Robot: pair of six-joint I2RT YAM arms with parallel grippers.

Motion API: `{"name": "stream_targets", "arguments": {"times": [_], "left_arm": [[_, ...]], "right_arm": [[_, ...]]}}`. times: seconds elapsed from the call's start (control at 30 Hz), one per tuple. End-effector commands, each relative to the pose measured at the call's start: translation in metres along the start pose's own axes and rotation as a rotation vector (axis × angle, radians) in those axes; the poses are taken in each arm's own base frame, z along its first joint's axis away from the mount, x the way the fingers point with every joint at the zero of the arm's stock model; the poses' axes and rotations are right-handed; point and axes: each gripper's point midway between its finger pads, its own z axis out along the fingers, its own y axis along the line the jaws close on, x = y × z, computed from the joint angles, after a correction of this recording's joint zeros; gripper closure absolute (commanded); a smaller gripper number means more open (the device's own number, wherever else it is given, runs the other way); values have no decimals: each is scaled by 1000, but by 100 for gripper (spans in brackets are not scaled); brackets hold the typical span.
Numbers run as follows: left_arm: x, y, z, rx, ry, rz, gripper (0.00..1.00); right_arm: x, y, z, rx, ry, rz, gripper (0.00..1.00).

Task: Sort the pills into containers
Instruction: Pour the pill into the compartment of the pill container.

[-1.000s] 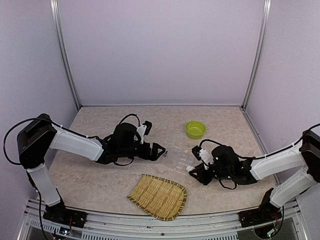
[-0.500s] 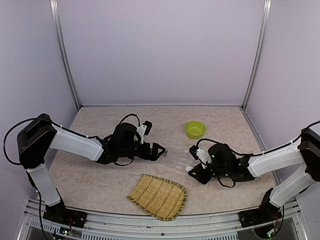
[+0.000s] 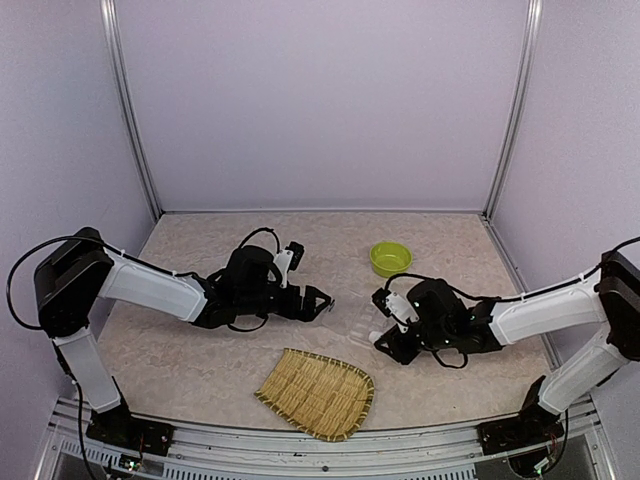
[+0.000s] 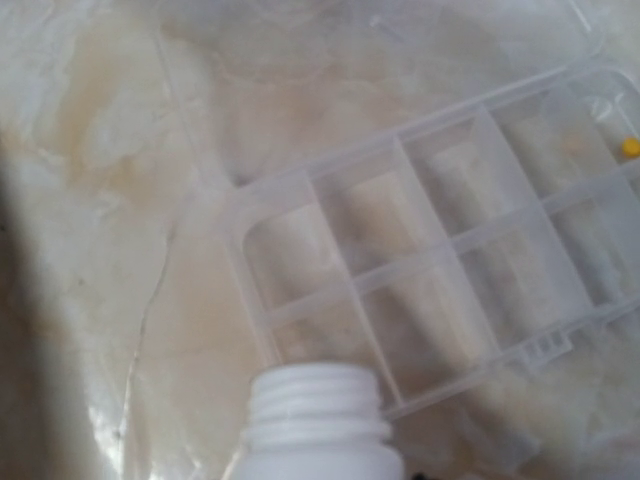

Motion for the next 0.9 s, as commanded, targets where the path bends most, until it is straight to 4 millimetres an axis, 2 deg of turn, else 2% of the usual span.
{"name": "stream_targets", "arguments": {"times": [0.0, 0.43, 0.87], "left_arm": [[3, -5, 2, 18, 1, 14, 1], [2, -6, 1, 19, -1, 14, 1], [2, -6, 1, 21, -1, 17, 1]], "right_arm": [[6, -6, 2, 26, 72, -5, 92], [-1, -7, 0, 46, 144, -5, 92], [4, -5, 2, 44, 233, -11, 92]]}}
